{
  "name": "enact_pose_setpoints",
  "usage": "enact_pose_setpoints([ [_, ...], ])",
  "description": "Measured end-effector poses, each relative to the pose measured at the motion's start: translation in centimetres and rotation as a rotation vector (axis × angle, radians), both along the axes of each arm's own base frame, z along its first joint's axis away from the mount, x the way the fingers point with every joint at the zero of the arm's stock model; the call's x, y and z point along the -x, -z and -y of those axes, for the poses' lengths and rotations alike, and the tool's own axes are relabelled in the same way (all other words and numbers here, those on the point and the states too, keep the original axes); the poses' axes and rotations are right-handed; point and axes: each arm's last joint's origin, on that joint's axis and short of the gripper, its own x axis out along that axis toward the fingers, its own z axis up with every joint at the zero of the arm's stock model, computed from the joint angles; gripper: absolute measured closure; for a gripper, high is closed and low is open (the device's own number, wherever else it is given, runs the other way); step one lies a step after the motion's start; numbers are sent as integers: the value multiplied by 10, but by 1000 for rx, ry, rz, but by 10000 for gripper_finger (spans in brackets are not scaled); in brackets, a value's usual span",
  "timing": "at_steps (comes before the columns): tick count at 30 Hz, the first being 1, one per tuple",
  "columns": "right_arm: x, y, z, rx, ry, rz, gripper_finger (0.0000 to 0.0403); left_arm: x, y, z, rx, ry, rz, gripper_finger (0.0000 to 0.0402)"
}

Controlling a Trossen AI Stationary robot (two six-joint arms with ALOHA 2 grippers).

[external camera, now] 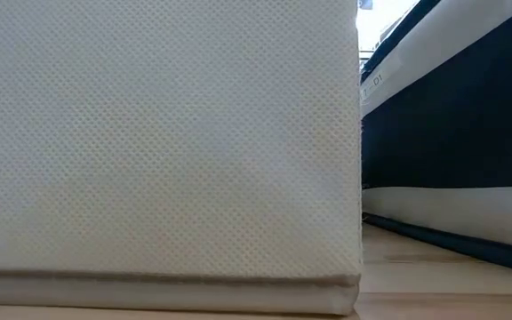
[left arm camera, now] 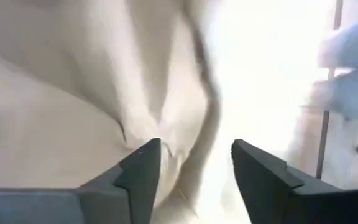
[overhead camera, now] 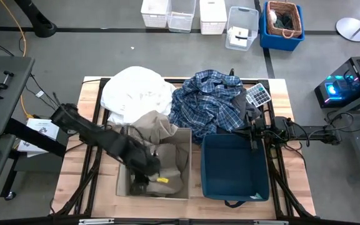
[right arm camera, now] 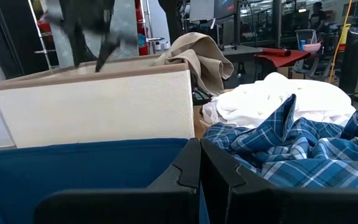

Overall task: Sort clothes
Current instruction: Put the brown shorts into the white laundry bin

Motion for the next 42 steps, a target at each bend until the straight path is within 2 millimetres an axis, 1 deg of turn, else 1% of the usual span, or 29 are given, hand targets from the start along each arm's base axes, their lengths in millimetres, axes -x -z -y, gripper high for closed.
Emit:
enact_pose_setpoints([
  [2,0,0,0,0,0,0,402,9,-29,-15,-115,-75,52,196],
  [3,0,0,0,0,0,0,402,16,-43,-26,-197,-140,86,194],
  [5,0,0,0,0,0,0,402,29,-64,-52,-374,-312,134,191],
  [6,0,0,0,0,0,0,402,36,-71,-67,-426,-408,141,191],
  [7,0,0,0,0,0,-1,402,40,-75,-84,-442,-501,129,191],
  [9,0,0,0,0,0,-1,402,43,-76,-117,-429,-651,76,191],
  [12,0,0,0,0,0,0,402,41,-67,-165,-439,-784,-1,190],
  [14,0,0,0,0,-1,-1,402,45,-60,-197,-461,-873,-61,190],
  [16,0,0,0,0,0,-1,402,49,-47,-228,-449,-963,-132,190],
  [17,0,0,0,0,0,-1,402,50,-38,-242,-412,-1008,-155,190],
  [19,0,0,0,0,0,-1,402,50,-16,-265,-278,-1070,-185,190],
  [22,0,0,0,0,0,-1,402,49,19,-290,-65,-1134,-157,190],
  [24,0,0,0,0,0,-1,402,49,43,-299,39,-1179,-165,190],
  [27,0,0,0,0,0,-1,402,52,74,-303,98,-1223,-222,190],
  [30,0,0,0,0,0,-1,402,53,95,-304,118,-1260,-245,190],
  [32,0,0,0,0,0,-1,402,51,105,-303,158,-1251,-254,190],
  [34,0,0,0,0,0,-1,402,48,109,-299,214,-1214,-266,190],
  [37,0,0,0,0,0,-1,402,43,108,-290,325,-1094,-257,190],
  [40,0,0,0,0,0,-2,402,39,100,-276,449,-966,-229,190],
  [42,0,0,0,0,0,-2,402,38,90,-267,493,-895,-199,190],
])
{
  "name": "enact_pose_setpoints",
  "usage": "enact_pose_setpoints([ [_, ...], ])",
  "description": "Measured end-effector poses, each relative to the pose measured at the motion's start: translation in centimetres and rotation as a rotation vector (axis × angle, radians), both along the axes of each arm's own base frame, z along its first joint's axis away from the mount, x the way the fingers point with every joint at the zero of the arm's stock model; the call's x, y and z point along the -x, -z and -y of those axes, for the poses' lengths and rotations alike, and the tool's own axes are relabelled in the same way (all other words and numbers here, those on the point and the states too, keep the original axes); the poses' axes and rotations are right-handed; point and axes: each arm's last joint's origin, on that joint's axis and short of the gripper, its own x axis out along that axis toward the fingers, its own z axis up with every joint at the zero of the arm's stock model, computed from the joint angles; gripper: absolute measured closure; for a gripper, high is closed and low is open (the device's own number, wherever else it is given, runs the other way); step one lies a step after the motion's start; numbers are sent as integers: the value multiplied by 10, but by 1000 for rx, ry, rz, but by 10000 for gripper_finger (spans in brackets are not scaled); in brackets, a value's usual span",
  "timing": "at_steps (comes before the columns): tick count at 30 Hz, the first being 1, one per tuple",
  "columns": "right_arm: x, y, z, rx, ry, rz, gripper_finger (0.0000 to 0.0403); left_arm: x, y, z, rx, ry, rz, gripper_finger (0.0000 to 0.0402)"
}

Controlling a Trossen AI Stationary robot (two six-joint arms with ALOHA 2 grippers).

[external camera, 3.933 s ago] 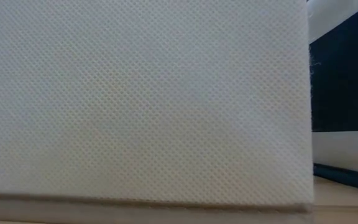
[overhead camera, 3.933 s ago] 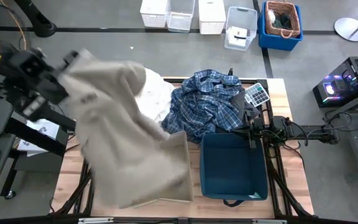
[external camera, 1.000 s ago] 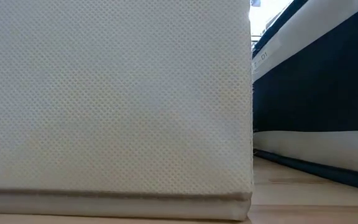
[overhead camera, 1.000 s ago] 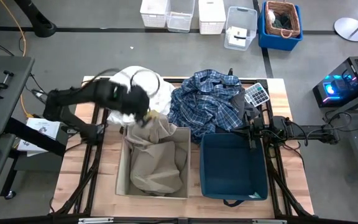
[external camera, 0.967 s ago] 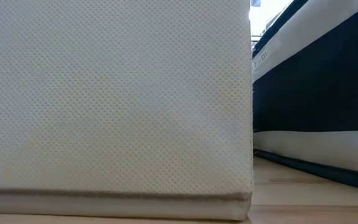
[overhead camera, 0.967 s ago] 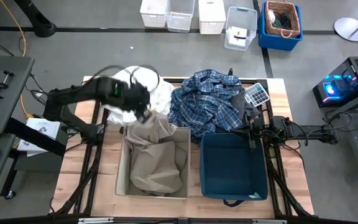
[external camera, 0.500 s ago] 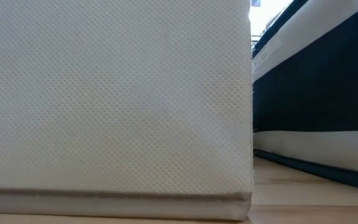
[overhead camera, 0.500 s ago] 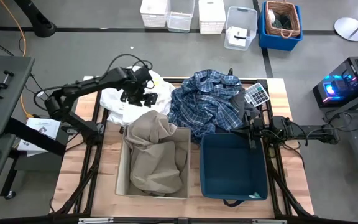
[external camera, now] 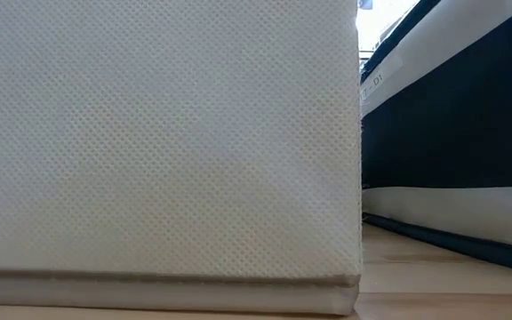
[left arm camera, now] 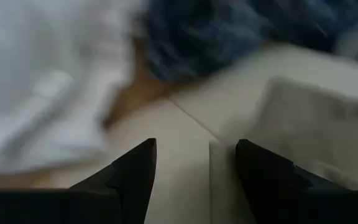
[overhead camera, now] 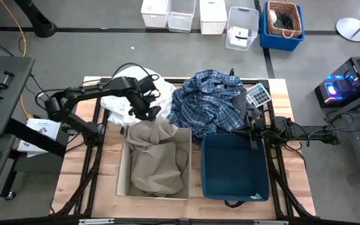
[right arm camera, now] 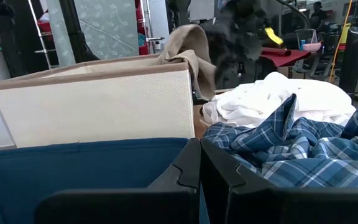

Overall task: Sort clothes
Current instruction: Put the brown shorts into the white laundry bin

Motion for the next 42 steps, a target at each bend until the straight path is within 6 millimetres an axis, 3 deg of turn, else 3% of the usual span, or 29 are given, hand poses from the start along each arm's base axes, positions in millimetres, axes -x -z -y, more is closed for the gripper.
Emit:
enact_pose_setpoints([
  [10,0,0,0,0,0,0,402,16,-71,41,-92,112,224,190],
  [14,0,0,0,0,0,0,402,27,-89,66,-112,149,272,190],
  [22,0,0,0,0,0,0,402,22,-91,128,-185,276,247,190],
  [32,0,0,0,0,0,0,402,11,-83,211,-252,487,343,190],
  [37,0,0,0,0,0,0,402,17,-87,216,-303,485,337,190],
  [42,0,0,0,0,0,0,402,21,-134,187,-530,428,451,190],
])
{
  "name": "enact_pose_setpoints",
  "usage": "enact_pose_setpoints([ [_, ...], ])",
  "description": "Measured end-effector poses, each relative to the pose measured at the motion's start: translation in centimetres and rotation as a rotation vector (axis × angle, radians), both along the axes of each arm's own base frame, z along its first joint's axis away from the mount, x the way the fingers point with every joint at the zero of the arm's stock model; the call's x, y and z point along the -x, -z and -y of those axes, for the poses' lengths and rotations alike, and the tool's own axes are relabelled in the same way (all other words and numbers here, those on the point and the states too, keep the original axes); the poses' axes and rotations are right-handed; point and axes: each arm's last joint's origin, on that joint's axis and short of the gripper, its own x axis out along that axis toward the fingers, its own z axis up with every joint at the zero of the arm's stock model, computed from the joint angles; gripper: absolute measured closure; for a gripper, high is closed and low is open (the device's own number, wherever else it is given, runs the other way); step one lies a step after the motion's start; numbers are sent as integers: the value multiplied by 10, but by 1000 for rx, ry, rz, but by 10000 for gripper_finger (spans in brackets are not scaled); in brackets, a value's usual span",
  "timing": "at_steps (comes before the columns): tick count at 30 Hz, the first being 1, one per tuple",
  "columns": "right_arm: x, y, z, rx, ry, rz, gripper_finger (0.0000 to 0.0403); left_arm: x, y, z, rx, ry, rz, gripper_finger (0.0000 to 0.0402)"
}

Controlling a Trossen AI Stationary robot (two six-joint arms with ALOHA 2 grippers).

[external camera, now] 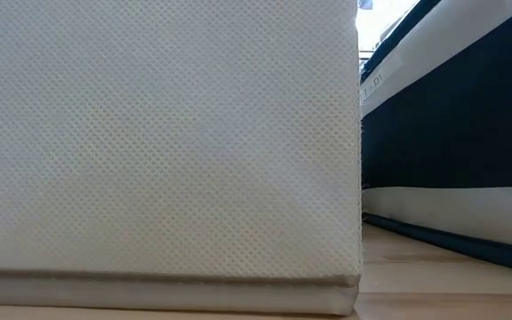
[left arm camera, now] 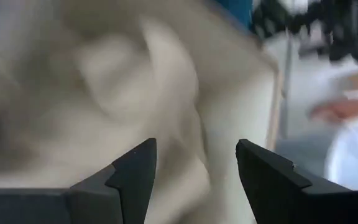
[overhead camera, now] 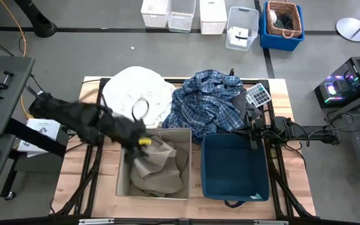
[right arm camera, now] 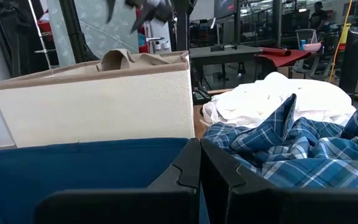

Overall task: Sort clothes
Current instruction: Put the brown shorts into the white laundry bin, then put the white polo shirt into the white laundry bin

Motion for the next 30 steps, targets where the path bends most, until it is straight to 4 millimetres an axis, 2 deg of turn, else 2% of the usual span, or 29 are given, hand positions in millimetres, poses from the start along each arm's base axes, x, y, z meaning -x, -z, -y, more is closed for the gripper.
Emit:
enact_pose_setpoints([
  [4,0,0,0,0,0,0,402,5,-29,-35,-224,-114,51,190],
  [7,0,0,0,0,0,0,402,10,-28,-83,-393,-288,-115,190],
  [10,0,0,0,0,0,0,402,12,-6,-143,-418,-411,-338,190],
  [14,0,0,0,0,1,1,402,17,34,-217,-335,-462,-546,190],
  [17,0,0,0,0,0,1,402,23,71,-257,-256,-484,-704,190],
  [22,0,0,0,0,0,1,402,28,121,-288,-165,-523,-822,190],
  [28,0,0,0,0,1,1,402,16,161,-291,-163,-529,-817,190],
  [30,0,0,0,0,0,1,402,12,169,-290,-174,-542,-795,190],
])
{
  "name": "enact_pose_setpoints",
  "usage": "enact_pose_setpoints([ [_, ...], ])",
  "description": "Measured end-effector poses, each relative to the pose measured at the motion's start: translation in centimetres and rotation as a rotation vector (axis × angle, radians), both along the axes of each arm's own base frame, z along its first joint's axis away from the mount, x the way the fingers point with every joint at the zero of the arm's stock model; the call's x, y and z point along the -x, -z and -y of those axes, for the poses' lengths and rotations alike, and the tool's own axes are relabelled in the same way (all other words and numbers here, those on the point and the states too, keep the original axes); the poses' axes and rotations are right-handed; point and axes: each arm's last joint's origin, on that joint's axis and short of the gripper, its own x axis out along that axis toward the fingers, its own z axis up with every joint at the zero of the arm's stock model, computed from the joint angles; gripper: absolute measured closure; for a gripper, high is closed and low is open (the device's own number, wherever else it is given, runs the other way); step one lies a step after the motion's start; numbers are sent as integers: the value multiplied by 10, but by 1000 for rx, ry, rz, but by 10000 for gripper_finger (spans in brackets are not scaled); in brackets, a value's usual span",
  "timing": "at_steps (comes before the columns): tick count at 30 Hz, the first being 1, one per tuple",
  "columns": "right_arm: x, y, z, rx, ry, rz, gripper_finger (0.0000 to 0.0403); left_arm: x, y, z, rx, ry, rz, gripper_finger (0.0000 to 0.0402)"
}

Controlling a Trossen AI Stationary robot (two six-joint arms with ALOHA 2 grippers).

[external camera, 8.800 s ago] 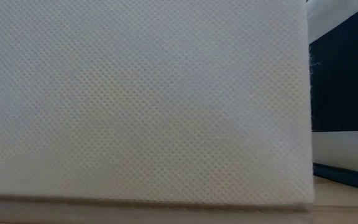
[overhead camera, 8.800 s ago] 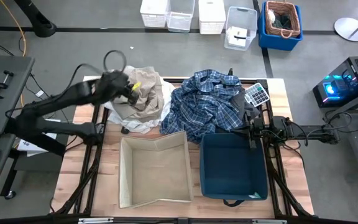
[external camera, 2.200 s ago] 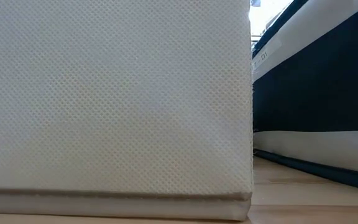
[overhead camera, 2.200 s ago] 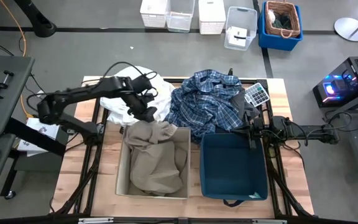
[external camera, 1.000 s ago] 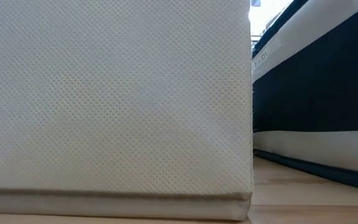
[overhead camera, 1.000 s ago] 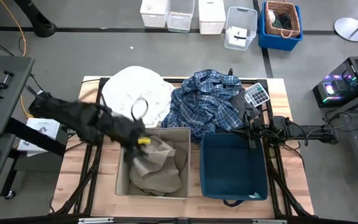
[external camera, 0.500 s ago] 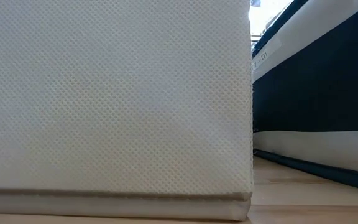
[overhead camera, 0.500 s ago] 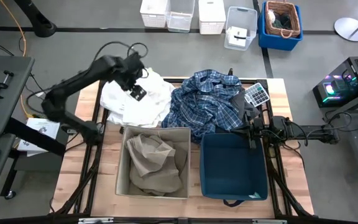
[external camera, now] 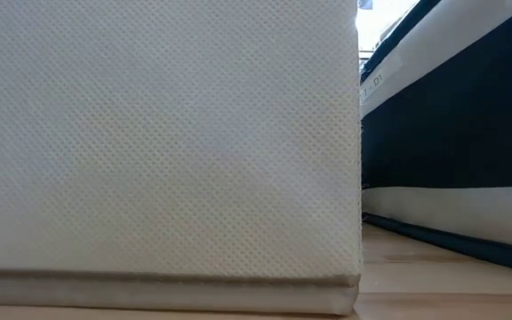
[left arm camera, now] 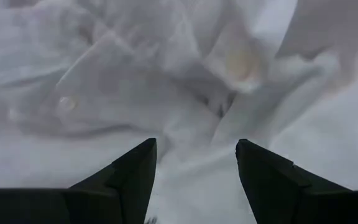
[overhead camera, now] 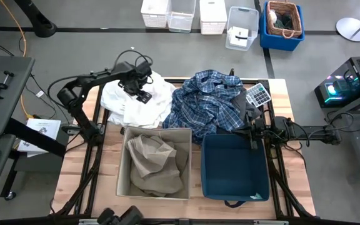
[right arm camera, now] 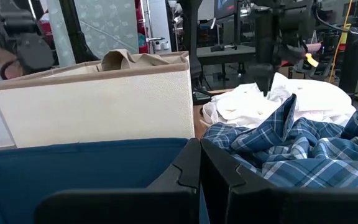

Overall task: Sort clothes
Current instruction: Put the white polo shirt into the white laundry bin

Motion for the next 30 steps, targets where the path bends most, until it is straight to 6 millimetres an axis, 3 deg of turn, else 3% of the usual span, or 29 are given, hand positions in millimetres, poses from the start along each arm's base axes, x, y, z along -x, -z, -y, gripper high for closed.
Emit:
enact_pose_setpoints([
  [8,0,0,0,0,0,0,402,-5,20,2,-100,13,17,173],
  [18,0,0,0,0,0,0,402,-2,84,8,19,30,-102,138],
  [23,0,0,0,0,0,0,402,-9,91,14,19,68,-105,143],
  [26,0,0,0,0,0,0,402,-20,92,20,-10,114,-66,194],
  [30,0,0,0,0,0,0,402,-36,93,32,-43,155,-10,356],
])
